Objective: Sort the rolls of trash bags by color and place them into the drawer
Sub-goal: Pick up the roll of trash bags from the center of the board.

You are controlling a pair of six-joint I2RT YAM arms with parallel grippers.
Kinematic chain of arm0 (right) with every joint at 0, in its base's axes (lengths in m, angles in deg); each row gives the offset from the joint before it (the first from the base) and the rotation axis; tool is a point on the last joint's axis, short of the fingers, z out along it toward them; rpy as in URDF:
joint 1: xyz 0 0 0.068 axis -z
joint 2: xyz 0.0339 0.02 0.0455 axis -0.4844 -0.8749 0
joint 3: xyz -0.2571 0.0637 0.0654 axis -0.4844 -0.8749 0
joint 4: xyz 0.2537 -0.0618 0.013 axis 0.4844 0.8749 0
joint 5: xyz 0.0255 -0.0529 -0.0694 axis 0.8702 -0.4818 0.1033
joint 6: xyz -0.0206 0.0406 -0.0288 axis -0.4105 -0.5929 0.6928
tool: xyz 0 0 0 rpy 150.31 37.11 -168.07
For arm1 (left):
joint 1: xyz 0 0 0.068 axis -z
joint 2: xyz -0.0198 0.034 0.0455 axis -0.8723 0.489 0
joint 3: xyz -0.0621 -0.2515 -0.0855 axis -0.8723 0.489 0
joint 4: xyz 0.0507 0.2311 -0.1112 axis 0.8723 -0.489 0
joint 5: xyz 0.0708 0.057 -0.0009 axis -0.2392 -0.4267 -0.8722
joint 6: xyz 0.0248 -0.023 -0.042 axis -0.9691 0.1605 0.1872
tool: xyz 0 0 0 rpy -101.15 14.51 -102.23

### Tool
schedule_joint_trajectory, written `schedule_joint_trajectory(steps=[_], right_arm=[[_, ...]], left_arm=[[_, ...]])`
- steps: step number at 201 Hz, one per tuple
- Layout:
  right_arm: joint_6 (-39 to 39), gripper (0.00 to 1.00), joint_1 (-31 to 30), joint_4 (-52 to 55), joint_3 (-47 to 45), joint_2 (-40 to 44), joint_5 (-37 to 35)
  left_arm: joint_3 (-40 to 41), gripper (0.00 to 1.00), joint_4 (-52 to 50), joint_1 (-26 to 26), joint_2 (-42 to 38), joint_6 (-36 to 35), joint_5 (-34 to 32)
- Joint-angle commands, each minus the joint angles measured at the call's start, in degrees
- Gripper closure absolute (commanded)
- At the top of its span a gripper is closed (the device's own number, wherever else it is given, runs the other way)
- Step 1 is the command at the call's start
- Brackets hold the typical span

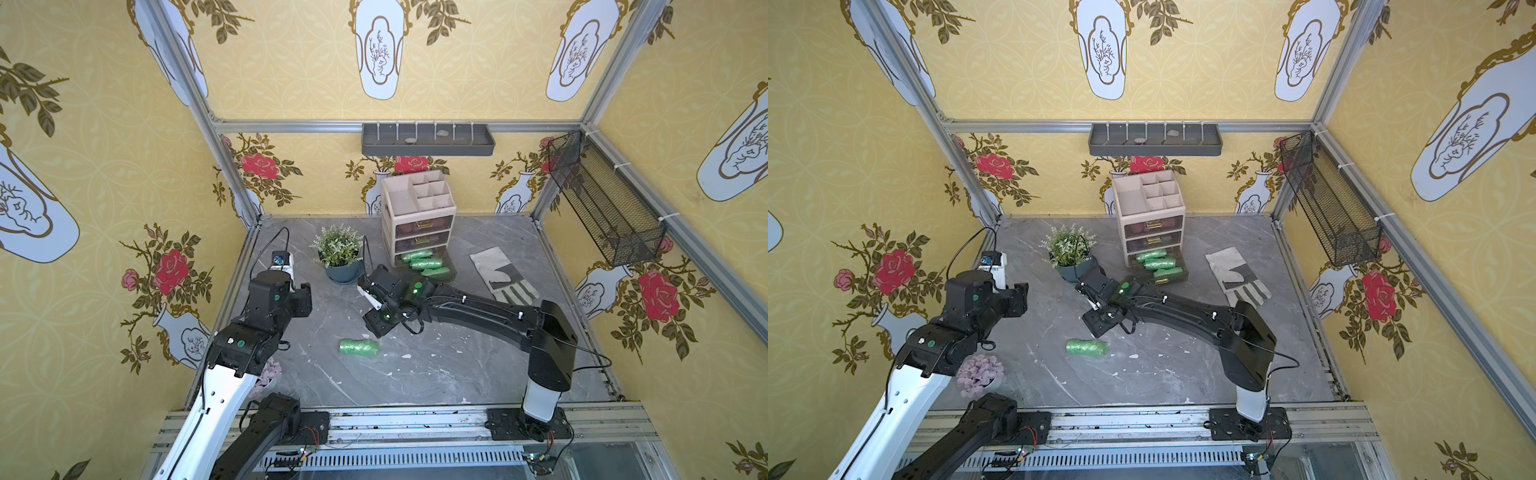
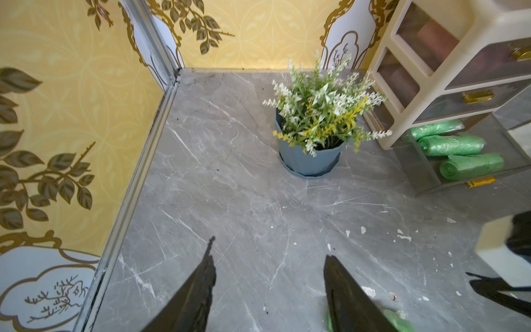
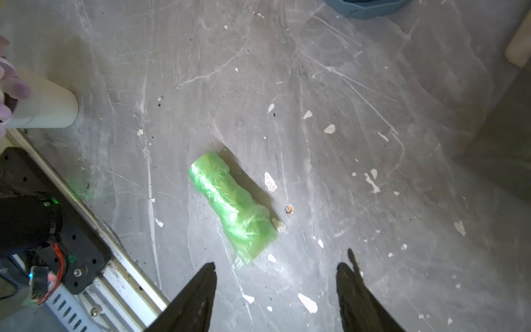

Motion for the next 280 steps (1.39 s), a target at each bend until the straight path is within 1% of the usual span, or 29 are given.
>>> schedule_joint_trajectory(steps=[1, 52, 85, 130, 162, 197, 221, 243, 280], right_arm=[[5.56, 0.33, -0.2, -1.62, 1.37, -3.12, 4.34], [7.47, 0.34, -0.29, 1.23, 4.74, -11.01, 7.57], [7.48, 0.35, -0.8, 0.27, 4.24, -12.24, 10.4], [7.33, 0.39, -1.57, -0.41, 2.97, -13.58, 11.86], [7.08, 0.42, -1.61, -0.26, 2.5, -14.37, 9.99], [6.96, 0.49, -1.65, -1.05, 1.56, -14.11, 9.42], [6.86, 0.61, -1.61, -1.12, 1.32, -14.2, 9.55], [6.83, 0.65, -1.61, -1.48, 0.89, -14.11, 9.43], [6.78, 0.76, -1.57, -1.63, 0.31, -13.15, 8.96]], left_arm=[[1.8, 0.39, 1.11, -1.74, -0.65, 1.02, 3.4], [2.82, 0.39, 2.22, -5.59, -0.57, 1.04, 8.2], [3.16, 0.39, 2.32, -6.16, -0.33, 0.91, 9.53], [3.26, 0.38, 2.39, -6.46, -0.13, 0.66, 10.53], [3.35, 0.38, 2.43, -6.58, 0.35, 0.69, 11.17], [3.35, 0.38, 2.4, -6.73, 0.74, 0.58, 11.68], [3.43, 0.38, 2.44, -6.7, 1.01, 0.61, 12.18], [3.44, 0.38, 2.44, -6.86, 1.19, 0.62, 12.28], [3.52, 0.38, 2.51, -6.86, 1.36, 0.57, 12.58]])
